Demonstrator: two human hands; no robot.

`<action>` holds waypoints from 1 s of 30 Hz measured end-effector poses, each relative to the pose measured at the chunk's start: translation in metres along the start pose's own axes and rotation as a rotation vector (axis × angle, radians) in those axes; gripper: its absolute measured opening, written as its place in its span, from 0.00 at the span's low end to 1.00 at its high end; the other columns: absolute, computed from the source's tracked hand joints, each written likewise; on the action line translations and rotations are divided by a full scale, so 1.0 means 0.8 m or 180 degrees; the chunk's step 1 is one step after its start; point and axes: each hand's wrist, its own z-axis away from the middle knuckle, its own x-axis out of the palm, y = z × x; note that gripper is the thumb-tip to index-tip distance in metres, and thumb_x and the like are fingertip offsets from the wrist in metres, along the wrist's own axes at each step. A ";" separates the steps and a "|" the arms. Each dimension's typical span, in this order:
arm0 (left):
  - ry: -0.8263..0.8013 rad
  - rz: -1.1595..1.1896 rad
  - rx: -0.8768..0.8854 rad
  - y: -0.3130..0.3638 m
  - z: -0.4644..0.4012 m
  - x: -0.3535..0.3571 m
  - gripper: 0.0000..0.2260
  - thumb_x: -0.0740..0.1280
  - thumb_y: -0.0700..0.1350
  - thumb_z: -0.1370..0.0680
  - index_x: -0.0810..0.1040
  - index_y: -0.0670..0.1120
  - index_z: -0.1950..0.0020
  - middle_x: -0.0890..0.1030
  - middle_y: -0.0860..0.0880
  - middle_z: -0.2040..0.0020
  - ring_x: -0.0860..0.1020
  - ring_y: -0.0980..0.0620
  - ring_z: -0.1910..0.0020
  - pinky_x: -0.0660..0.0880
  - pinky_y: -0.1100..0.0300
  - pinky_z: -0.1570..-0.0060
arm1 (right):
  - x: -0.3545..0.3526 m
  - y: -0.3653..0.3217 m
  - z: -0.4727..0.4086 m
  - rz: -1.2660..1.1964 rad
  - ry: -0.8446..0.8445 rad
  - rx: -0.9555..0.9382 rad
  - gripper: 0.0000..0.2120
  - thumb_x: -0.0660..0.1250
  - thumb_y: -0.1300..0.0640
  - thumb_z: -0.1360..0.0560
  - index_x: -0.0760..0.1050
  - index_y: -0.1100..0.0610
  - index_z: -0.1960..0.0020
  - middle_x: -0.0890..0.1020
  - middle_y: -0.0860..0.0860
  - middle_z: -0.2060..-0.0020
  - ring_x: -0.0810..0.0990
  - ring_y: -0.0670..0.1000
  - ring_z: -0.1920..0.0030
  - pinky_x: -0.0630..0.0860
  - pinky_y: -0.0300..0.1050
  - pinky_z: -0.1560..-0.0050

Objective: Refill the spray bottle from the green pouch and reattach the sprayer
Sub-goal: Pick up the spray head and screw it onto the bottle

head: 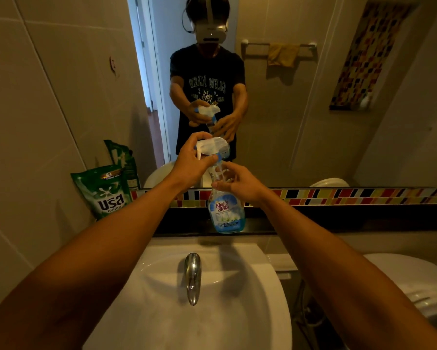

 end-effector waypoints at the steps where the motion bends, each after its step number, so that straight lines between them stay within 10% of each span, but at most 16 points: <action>1: -0.0036 0.0010 -0.0050 -0.001 -0.001 -0.001 0.24 0.74 0.36 0.26 0.71 0.48 0.33 0.75 0.47 0.37 0.78 0.51 0.42 0.79 0.67 0.56 | -0.001 0.001 0.000 0.0011 -0.0012 0.0018 0.27 0.76 0.56 0.23 0.72 0.53 0.26 0.83 0.59 0.40 0.83 0.60 0.39 0.81 0.64 0.38; 30: 0.0036 -0.0028 0.0016 -0.011 -0.001 0.002 0.22 0.71 0.37 0.24 0.71 0.48 0.33 0.76 0.47 0.38 0.78 0.51 0.41 0.79 0.67 0.55 | 0.002 0.005 -0.006 -0.0007 0.0047 0.0048 0.25 0.75 0.58 0.22 0.73 0.55 0.28 0.82 0.61 0.39 0.82 0.61 0.38 0.81 0.64 0.36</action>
